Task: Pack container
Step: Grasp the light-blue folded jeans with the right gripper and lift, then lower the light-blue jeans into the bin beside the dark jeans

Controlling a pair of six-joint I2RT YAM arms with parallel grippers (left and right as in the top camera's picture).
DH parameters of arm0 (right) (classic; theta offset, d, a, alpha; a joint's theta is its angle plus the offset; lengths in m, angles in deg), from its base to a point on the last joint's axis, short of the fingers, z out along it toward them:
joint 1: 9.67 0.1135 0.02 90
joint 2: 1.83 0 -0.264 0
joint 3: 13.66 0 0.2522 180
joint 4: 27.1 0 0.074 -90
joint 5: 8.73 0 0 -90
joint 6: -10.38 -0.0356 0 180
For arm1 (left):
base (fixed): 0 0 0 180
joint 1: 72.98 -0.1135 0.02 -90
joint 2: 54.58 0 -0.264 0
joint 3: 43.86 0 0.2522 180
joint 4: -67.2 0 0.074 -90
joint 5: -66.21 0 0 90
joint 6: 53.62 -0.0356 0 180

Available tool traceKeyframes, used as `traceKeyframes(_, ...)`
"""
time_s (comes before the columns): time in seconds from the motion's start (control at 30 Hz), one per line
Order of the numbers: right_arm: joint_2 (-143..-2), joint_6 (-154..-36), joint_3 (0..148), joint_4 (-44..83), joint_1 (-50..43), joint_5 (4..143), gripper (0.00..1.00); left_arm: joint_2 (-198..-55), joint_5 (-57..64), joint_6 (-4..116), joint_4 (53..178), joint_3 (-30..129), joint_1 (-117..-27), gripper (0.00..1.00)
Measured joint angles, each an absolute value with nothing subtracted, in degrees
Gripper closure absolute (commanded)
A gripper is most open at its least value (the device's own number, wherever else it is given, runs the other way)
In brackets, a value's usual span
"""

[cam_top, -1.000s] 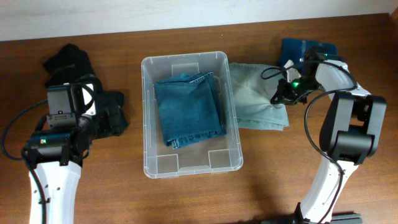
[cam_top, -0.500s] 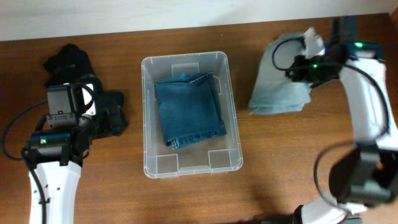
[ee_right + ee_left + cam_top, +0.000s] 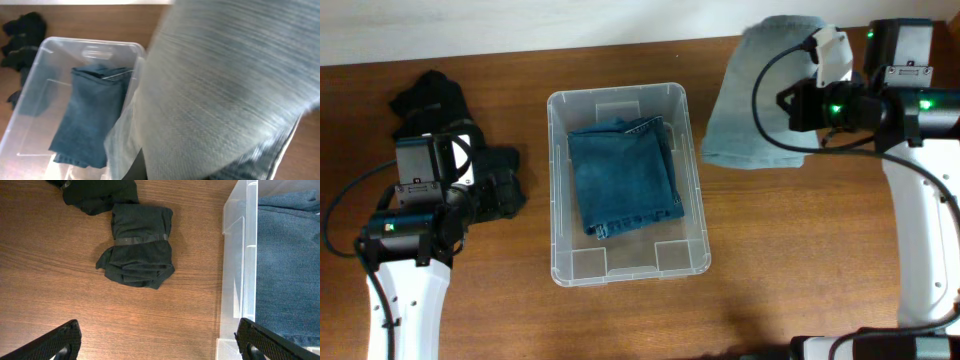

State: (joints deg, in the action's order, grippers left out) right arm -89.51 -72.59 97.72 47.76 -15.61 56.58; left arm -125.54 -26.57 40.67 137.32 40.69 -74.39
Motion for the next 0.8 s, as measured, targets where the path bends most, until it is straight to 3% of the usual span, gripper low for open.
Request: traceKeyframes(0.8, -87.28, -75.19, 97.72, 41.29, 19.10, 56.93, 0.96, -125.54, -26.57, 40.67, 137.32, 40.69, -74.39, 0.01)
